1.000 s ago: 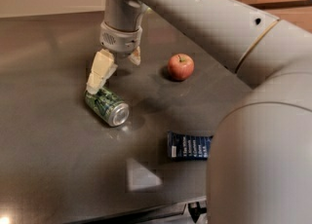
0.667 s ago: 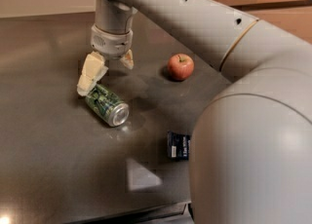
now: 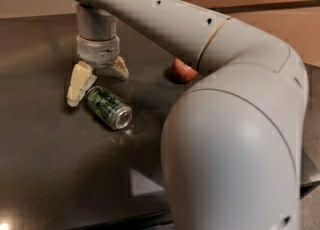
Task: Pick green can
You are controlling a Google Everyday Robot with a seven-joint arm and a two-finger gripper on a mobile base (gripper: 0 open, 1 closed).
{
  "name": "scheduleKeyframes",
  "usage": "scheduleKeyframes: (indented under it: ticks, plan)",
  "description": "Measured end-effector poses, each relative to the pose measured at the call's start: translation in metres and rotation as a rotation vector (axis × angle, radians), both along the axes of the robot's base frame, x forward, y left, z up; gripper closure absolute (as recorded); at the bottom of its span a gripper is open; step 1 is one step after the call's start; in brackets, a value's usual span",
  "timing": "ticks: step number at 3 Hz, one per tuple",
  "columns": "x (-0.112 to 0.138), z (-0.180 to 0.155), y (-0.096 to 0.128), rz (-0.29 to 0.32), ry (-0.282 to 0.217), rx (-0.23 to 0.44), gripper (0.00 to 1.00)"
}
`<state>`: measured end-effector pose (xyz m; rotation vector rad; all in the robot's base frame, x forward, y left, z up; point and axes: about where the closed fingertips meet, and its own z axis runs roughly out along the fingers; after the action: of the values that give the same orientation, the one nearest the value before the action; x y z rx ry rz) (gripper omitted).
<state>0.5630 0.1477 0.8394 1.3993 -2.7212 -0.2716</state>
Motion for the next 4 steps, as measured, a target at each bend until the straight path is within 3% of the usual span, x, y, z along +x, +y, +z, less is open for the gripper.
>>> scheduleKeyframes:
  ticks: [2, 4]
  plan:
    - [-0.021, -0.001, 0.021, -0.046, -0.048, -0.159, 0.0]
    - [-0.04, 0.006, 0.013, -0.083, -0.12, -0.21, 0.0]
